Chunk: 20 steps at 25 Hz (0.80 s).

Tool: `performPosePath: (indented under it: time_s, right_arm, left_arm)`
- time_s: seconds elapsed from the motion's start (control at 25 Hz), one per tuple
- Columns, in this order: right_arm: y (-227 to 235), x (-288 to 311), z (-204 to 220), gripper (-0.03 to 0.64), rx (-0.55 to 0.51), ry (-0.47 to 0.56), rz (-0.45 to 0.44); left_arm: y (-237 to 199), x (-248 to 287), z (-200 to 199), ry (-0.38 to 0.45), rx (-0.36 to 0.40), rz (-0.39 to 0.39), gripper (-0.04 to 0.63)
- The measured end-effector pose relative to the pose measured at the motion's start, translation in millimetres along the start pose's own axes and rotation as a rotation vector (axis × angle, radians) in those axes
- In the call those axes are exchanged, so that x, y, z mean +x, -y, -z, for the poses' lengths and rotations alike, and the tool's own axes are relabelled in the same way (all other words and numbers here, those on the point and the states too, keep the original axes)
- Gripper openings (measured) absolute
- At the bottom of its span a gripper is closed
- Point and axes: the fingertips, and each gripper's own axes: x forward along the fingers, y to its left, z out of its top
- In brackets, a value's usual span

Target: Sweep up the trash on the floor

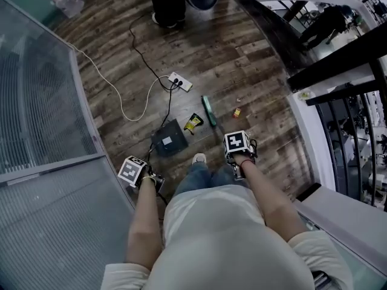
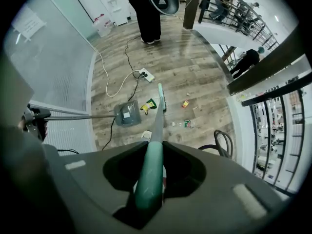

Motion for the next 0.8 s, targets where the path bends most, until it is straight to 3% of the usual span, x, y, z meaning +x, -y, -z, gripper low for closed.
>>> performPosePath:
  time_s: [0.4, 0.8]
  right_arm:
    - [-8.4, 22.7, -2.7, 0.095, -0.185, -0.086, 0.089]
    - [-43.2, 30.9, 1.3, 0.095, -0.291, -0.108, 0.096]
  left_arm:
    - [9.0, -2.9, 4.3, 0.003, -0.012, -0.016, 0.095]
    - [20.3, -1.4, -1.1, 0.0, -0.013, -0.021, 0.098]
